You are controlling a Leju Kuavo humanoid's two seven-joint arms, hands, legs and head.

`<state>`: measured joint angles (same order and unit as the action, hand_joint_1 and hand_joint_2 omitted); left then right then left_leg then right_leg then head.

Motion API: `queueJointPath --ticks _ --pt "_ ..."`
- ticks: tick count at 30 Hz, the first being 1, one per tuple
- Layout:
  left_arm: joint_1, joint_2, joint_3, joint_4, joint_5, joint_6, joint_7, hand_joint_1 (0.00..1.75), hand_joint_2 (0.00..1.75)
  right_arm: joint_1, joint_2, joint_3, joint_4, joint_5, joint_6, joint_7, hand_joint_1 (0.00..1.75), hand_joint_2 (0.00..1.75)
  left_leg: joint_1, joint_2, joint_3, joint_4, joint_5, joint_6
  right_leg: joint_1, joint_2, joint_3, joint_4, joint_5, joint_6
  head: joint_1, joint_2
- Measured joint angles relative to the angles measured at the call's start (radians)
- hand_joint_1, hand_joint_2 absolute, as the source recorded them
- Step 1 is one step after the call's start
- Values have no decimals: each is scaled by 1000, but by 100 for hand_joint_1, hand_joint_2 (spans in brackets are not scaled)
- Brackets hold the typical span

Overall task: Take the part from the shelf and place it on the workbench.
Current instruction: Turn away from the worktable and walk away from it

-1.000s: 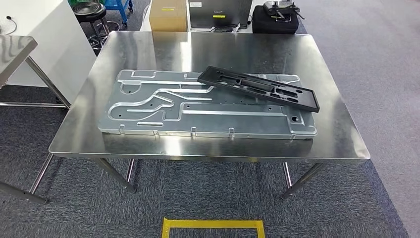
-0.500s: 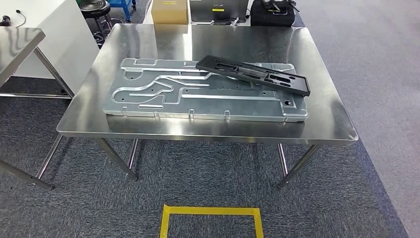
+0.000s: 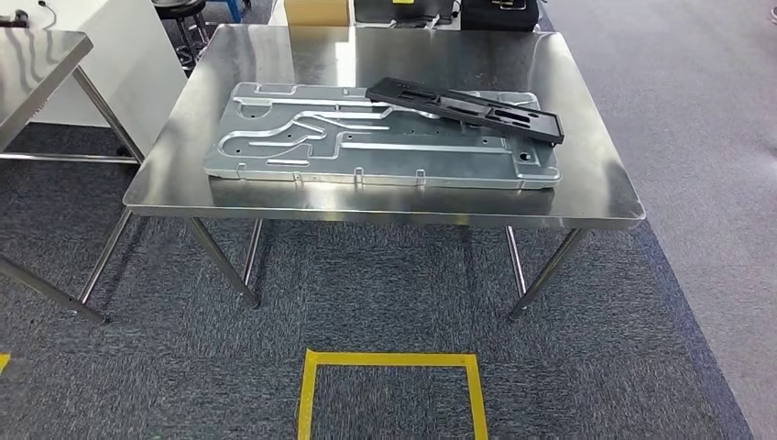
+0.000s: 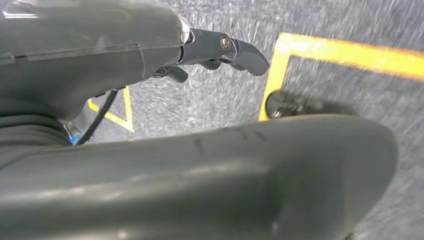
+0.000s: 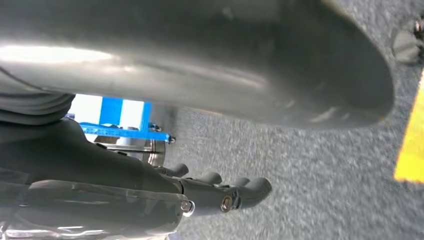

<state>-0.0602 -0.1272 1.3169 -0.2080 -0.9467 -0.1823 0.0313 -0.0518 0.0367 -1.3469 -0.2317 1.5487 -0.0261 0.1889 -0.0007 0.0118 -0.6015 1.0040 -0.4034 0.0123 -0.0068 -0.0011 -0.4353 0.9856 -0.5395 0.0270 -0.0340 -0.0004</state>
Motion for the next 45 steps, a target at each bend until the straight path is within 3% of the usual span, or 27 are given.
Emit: queueJointPath --ticks 3,5,7,8,9,10,12,14,16,18,19,21,23,24,25,26,28,30,31,33,34,35,38,39,41,43,45 --pt "0 -10 -15 0 -9 -19 6 0 0 -5 20 -6 8 -56 18 15 0 0 3 -1 -12 4 12 -19 2 -3 -7 -27 11 -23 0 0" --pt "1 -12 -19 0 -10 -26 6 0 0 -8 31 -19 11 -93 25 3 0 0 5 -3 -36 58 -54 -27 -2 -8 -32 -30 36 -39 0 0" --pt "1 -14 -22 0 -10 -30 6 0 0 -9 37 -28 13 -105 28 -2 0 0 8 -4 -68 178 -159 -34 0 -10 -63 -26 59 -44 0 0" --pt "1 -14 -23 0 -11 -32 6 0 0 -9 39 -31 14 -107 28 -3 0 0 9 -4 -77 239 -187 -38 1 -10 -80 -23 70 -43 0 0" --pt "1 -15 -24 0 -10 -33 6 0 0 -9 40 -35 14 -110 29 -6 0 0 10 -4 -75 278 -189 -40 2 -11 -98 -18 81 -42 0 0" --pt "1 -15 -26 0 -9 -34 5 0 0 -9 42 -39 15 -118 29 -13 0 0 11 -4 -58 288 -168 -41 2 -12 -117 -12 91 -40 0 0" --pt "0 -15 -26 0 -3 -36 2 0 0 -11 43 -50 16 -146 35 -46 0 0 12 -4 26 204 -112 -39 1 -12 -153 5 108 -34 0 0" --pt "-3 -14 -26 0 5 -37 -3 0 0 -13 45 -63 16 -172 42 -88 0 0 10 -6 131 58 -121 -32 3 -11 -176 21 121 -25 0 0" --pt "-5 -14 -26 0 12 -37 -7 0 0 -16 46 -73 16 -183 46 -118 0 0 5 -7 174 -19 -149 -18 4 -11 -183 27 135 -13 0 0" --pt "-4 -14 -26 0 16 -36 -10 0 0 -17 47 -79 16 -185 45 -136 0 0 4 -4 161 -25 -136 1 1 -10 -188 27 145 1 0 0" --pt "-4 -13 -26 0 17 -35 -13 0 0 -17 47 -81 17 -185 45 -141 0 0 4 -2 151 -26 -124 12 -1 -8 -195 37 128 6 0 0" --pt "-5 -11 -26 0 21 -35 -24 0 0 -17 47 -84 18 -182 45 -146 0 0 6 2 123 -27 -99 26 -6 -4 -219 110 37 16 0 0" --pt "-4 -10 -26 0 23 -36 -36 0 0 -17 47 -85 19 -176 45 -147 0 0 3 2 90 -25 -74 30 -7 -3 -245 235 -57 21 0 0" --pt "-4 -9 -26 0 23 -37 -42 0 0 -17 47 -85 19 -173 46 -148 0 0 1 2 73 -23 -62 29 -7 -3 -248 284 -70 23 0 0" --pt "-3 -8 -26 0 22 -38 -47 0 0 -17 48 -85 20 -171 46 -150 0 0 0 2 55 -20 -50 28 -7 -3 -237 305 -58 22 0 0" --pt "-3 -8 -26 0 22 -38 -52 0 0 -17 48 -85 20 -169 46 -152 0 0 -1 3 39 -16 -39 27 -6 -3 -209 290 -31 20 0 0" --pt "-3 -7 -26 0 22 -39 -57 0 0 -18 47 -85 20 -168 46 -157 0 0 -3 2 12 -10 -21 23 -3 -3 -103 163 12 8 0 0" --pt "-3 -7 -26 0 22 -39 -61 0 0 -21 46 -85 20 -166 48 -166 0 0 -5 2 -2 -6 -3 14 3 -3 -2 13 3 -5 0 0" --pt "-3 -6 -26 0 23 -39 -63 0 0 -22 46 -85 20 -166 49 -173 0 0 -5 2 -5 -7 7 8 7 -2 22 -28 -6 -11 0 0" --pt "-2 -5 -26 0 26 -37 -67 0 0 -22 46 -84 20 -161 54 -182 0 0 -2 2 -10 -9 22 -4 8 -4 18 -47 4 -21 0 0" --pt "-2 -3 -25 0 29 -36 -68 0 0 -22 46 -84 20 -159 57 -185 0 0 -1 1 -16 -1 11 -10 6 -6 10 -50 15 -28 0 0" --pt "-1 -2 -24 0 31 -35 -69 0 0 -22 46 -84 21 -156 60 -186 0 0 0 -1 -27 24 -20 -15 4 -9 -2 -52 28 -35 0 0" --pt "1 0 -19 0 36 -33 -71 0 0 -22 46 -82 21 -152 64 -188 0 0 6 -5 -71 198 -168 -28 3 -12 -52 -46 64 -45 0 0" --pt "1 0 -18 0 38 -31 -72 0 0 -22 46 -81 21 -152 65 -188 0 0 8 -5 -77 252 -187 -32 3 -13 -71 -41 75 -43 0 0" --pt "1 0 -17 0 38 -24 -72 0 0 -22 46 -81 21 -153 68 -187 0 0 12 -5 -47 277 -158 -37 3 -13 -111 -25 95 -39 0 0" --pt "-1 0 -16 0 38 -18 -72 0 0 -23 46 -81 21 -154 70 -185 0 0 14 -5 46 168 -116 -36 1 -13 -150 -5 108 -32 0 0" --pt "-4 1 -16 0 37 -11 -75 0 0 -23 48 -81 22 -157 71 -182 0 0 11 -6 139 24 -131 -26 2 -13 -176 13 120 -21 0 0"
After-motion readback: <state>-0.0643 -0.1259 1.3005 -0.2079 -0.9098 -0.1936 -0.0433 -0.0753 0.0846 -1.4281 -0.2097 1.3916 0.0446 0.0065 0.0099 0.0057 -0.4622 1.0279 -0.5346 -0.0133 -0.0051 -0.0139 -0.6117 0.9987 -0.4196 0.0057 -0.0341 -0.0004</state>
